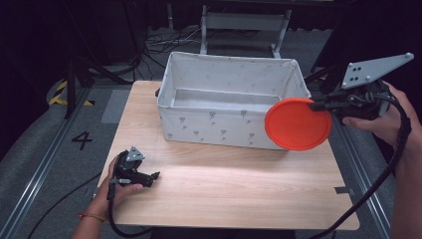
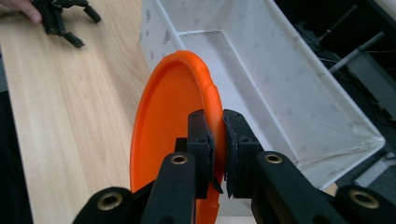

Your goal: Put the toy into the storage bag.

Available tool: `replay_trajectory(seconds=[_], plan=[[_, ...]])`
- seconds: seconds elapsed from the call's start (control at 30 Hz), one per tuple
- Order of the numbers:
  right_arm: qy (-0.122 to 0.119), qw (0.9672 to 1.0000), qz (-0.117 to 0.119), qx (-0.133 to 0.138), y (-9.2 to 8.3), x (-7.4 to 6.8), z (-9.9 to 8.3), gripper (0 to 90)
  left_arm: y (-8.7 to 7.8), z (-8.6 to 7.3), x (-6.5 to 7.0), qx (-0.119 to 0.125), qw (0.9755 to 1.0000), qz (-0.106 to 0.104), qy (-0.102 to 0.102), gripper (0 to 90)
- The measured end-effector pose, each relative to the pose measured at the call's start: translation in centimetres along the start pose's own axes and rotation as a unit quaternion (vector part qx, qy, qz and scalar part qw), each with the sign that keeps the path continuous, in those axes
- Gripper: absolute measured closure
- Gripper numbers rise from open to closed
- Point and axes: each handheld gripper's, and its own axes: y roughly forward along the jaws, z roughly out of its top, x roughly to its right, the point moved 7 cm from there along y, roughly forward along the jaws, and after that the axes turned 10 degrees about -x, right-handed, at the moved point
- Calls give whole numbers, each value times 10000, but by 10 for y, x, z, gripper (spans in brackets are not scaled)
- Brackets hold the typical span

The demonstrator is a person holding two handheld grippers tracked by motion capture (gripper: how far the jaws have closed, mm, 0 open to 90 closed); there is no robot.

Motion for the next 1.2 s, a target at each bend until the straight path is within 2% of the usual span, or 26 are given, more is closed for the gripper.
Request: replay_trajectory(seconds=[0.23, 0.5, 0.53, 0.6, 0.67, 0.7, 0.83, 1.07, 1.2], plan=[[39, 9999, -163, 18, -8, 20, 18, 824, 0, 0, 0, 1, 10000, -4, -4, 3], [109, 9993, -364, -6, -4, 43, 36, 824, 0, 0, 0, -1, 10000, 4, 2, 3], [128, 9988, -465, 15, -3, 49, 39, 824, 0, 0, 0, -4, 10000, -13, -2, 3], [242, 9985, -482, 7, 1, 58, 41, 824, 0, 0, 0, -4, 10000, -14, -2, 3], [346, 9978, -558, -112, 9, 68, 42, 824, 0, 0, 0, 0, 10000, -7, 0, 3], [346, 9978, -558, -112, 9, 68, 42, 824, 0, 0, 0, 0, 10000, -7, 0, 3], [420, 9967, -638, -269, 28, 83, 39, 824, 0, 0, 0, -2, 10000, -29, 9, 2], [437, 9970, -540, -332, 63, 99, 33, 824, 0, 0, 0, -5, 10000, -36, 7, 2], [461, 9970, -490, -386, 77, 103, 29, 824, 0, 0, 0, -7, 10000, -43, 24, 2]])
